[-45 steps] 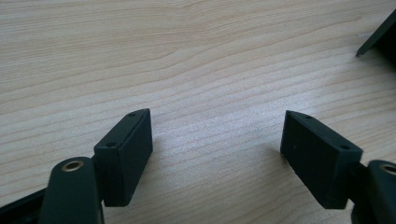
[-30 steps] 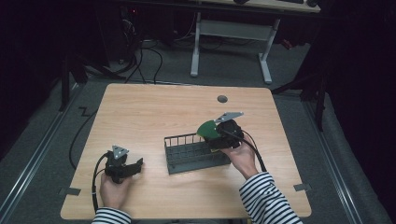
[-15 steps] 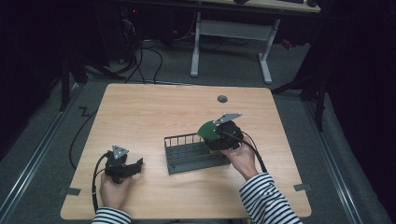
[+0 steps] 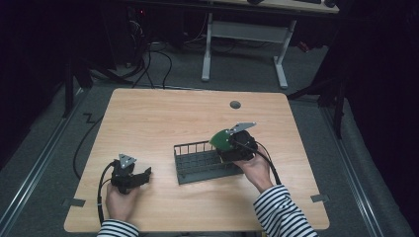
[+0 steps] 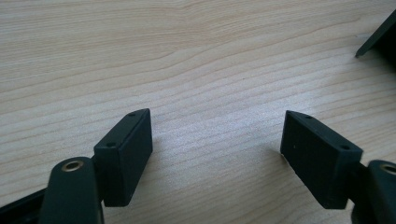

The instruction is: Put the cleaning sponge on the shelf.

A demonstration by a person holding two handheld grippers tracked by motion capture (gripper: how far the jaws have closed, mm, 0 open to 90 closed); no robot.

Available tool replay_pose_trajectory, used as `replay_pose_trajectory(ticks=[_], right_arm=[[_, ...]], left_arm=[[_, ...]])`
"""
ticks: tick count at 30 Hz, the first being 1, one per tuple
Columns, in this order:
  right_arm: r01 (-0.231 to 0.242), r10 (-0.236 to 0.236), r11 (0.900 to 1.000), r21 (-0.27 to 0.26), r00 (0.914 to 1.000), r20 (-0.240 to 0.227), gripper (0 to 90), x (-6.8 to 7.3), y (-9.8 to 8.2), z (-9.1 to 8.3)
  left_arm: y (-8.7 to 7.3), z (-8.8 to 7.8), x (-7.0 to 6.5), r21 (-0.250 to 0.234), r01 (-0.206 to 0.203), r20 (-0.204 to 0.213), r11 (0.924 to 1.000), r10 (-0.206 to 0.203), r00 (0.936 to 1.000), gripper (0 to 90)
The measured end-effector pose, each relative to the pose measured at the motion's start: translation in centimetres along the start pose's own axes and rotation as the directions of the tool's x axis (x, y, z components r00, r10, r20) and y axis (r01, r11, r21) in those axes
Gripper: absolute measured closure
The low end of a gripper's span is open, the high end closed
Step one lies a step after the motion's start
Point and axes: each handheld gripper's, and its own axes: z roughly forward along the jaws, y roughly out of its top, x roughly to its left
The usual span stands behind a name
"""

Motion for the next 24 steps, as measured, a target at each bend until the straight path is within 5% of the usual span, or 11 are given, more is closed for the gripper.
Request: replay_pose_trajectory(ticks=[24], right_arm=[[-0.008, 0.008, 1.0, 0.029, 1.0, -0.005, 29.4, 0.16, -1.02, 0.64]], left_arm=[[0.0, 0.01, -0.04, 0.001, -0.002, -0.003, 1.0, 0.002, 1.0, 25.6]])
